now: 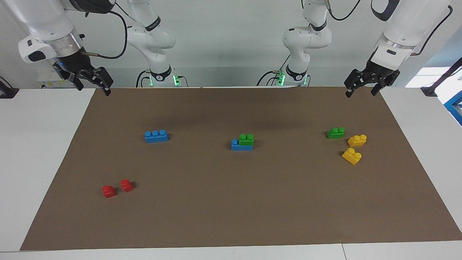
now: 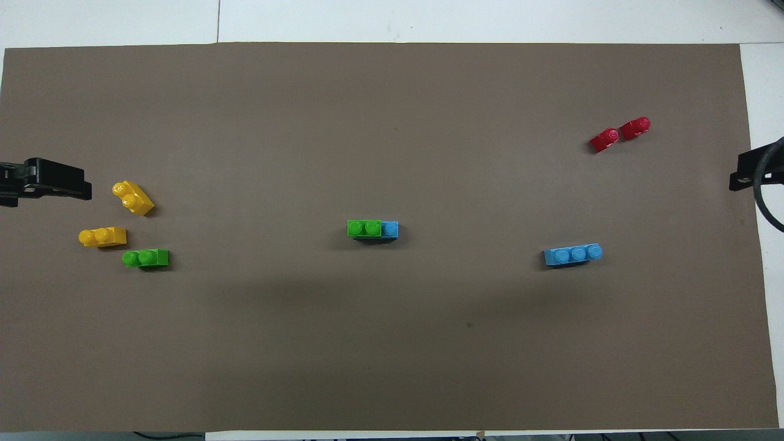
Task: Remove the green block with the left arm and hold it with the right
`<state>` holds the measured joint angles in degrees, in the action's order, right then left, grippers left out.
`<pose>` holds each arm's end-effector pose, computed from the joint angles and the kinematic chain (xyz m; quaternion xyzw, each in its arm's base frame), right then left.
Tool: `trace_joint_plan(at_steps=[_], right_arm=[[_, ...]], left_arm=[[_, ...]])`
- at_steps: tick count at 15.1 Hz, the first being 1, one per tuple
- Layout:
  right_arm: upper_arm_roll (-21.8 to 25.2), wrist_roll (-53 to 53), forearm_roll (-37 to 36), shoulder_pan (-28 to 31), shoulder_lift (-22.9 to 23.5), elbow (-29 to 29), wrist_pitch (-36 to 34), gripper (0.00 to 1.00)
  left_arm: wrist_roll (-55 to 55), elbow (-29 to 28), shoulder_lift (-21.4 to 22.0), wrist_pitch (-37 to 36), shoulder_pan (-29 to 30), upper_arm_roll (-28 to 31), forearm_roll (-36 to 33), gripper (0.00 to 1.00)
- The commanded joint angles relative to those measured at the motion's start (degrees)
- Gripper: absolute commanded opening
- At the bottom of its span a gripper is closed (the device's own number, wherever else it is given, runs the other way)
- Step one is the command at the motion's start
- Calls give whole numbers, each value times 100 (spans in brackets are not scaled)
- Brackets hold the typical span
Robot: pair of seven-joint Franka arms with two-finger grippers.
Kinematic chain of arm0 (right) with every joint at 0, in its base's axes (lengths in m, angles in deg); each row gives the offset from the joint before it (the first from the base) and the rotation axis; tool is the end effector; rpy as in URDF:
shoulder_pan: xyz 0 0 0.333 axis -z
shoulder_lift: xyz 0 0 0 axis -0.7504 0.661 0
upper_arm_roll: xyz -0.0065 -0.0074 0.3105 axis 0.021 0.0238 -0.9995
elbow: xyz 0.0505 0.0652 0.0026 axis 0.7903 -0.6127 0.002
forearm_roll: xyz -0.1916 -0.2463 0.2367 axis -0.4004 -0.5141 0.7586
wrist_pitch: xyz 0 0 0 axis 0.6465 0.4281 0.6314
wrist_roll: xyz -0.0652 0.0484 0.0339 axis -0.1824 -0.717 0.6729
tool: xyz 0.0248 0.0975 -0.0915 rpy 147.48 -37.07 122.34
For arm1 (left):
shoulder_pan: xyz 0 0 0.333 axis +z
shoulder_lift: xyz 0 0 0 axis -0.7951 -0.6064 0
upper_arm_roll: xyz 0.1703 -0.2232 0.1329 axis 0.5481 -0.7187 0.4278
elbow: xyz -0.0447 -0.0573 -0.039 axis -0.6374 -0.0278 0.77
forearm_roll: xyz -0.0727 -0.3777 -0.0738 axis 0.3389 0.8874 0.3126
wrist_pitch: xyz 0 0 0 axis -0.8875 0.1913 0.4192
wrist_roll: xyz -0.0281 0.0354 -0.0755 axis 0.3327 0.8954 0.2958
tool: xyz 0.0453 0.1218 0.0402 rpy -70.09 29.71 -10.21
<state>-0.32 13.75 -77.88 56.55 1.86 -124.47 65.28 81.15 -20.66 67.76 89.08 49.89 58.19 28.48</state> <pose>0.5384 -0.0437 0.6151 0.9925 -0.1188 -0.0213 0.0214 0.5370 -0.0296 0.6025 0.9999 0.0054 0.0102 0.0049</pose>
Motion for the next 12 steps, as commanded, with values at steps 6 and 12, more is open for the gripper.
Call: trace_joint_plan(at_steps=[6,12], right_arm=[[-48,97,-20,78,-30,-42,-14,100],[-48,105,-20,78,-30,-42,-14,100]], left_arm=[[29,25,8,85,-74,67,-42,100],[21,-36,43,77,-65,67,-42,100]])
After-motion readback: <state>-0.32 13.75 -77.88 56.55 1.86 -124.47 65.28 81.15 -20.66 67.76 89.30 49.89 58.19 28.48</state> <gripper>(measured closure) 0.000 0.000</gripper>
